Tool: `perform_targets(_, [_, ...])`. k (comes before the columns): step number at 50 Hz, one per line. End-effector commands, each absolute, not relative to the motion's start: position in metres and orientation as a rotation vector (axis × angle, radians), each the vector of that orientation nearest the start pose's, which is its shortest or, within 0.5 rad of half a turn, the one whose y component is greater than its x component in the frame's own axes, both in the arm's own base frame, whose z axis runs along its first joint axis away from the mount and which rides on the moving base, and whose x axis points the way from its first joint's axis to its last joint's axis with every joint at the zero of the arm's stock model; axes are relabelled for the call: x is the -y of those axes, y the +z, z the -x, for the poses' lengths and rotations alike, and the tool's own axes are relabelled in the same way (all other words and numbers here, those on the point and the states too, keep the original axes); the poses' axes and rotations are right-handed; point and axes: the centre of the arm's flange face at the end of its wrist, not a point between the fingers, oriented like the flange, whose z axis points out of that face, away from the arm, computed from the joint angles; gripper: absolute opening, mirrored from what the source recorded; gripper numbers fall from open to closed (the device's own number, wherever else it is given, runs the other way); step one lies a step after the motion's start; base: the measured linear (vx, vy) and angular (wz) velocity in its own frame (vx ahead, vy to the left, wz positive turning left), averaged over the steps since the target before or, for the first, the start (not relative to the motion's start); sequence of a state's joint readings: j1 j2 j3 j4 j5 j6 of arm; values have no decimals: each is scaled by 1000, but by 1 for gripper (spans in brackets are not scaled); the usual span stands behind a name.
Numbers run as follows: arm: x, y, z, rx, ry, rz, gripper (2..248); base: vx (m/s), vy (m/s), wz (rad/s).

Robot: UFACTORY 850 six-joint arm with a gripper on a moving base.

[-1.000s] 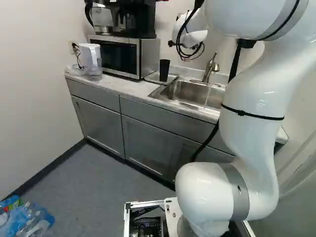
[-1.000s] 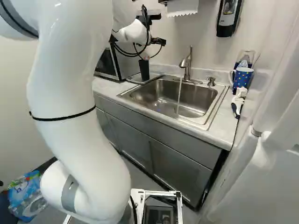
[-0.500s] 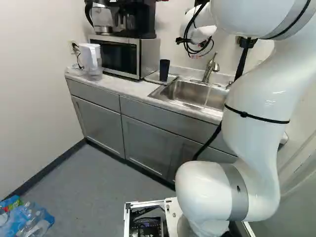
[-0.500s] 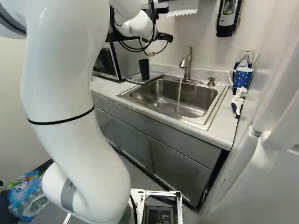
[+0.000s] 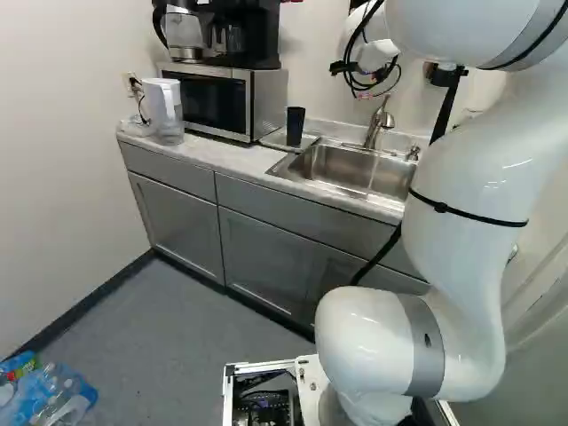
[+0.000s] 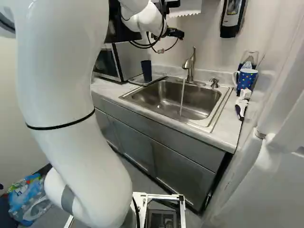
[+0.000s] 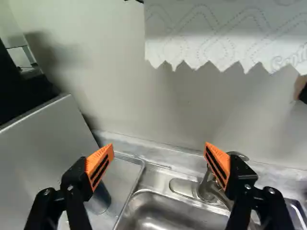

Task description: Rinse the cup and place it in the tray

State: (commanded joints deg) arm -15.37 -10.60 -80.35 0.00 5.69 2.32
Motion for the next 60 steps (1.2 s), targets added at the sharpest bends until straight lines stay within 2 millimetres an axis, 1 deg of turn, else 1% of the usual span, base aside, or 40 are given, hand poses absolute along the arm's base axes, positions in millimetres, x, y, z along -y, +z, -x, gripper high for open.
perform_targets(15, [186, 717, -590, -451, -2013, 2581, 247, 0, 0, 0])
perform_targets(35, [218, 716, -598, -510, -2032, 2589, 247, 0, 0, 0])
perform_targets(48, [225, 715, -605, -520, -2036, 2590, 247, 0, 0, 0])
perform_targets(60, [230, 703, -618, -523, -2016, 2603, 247, 0, 0, 0])
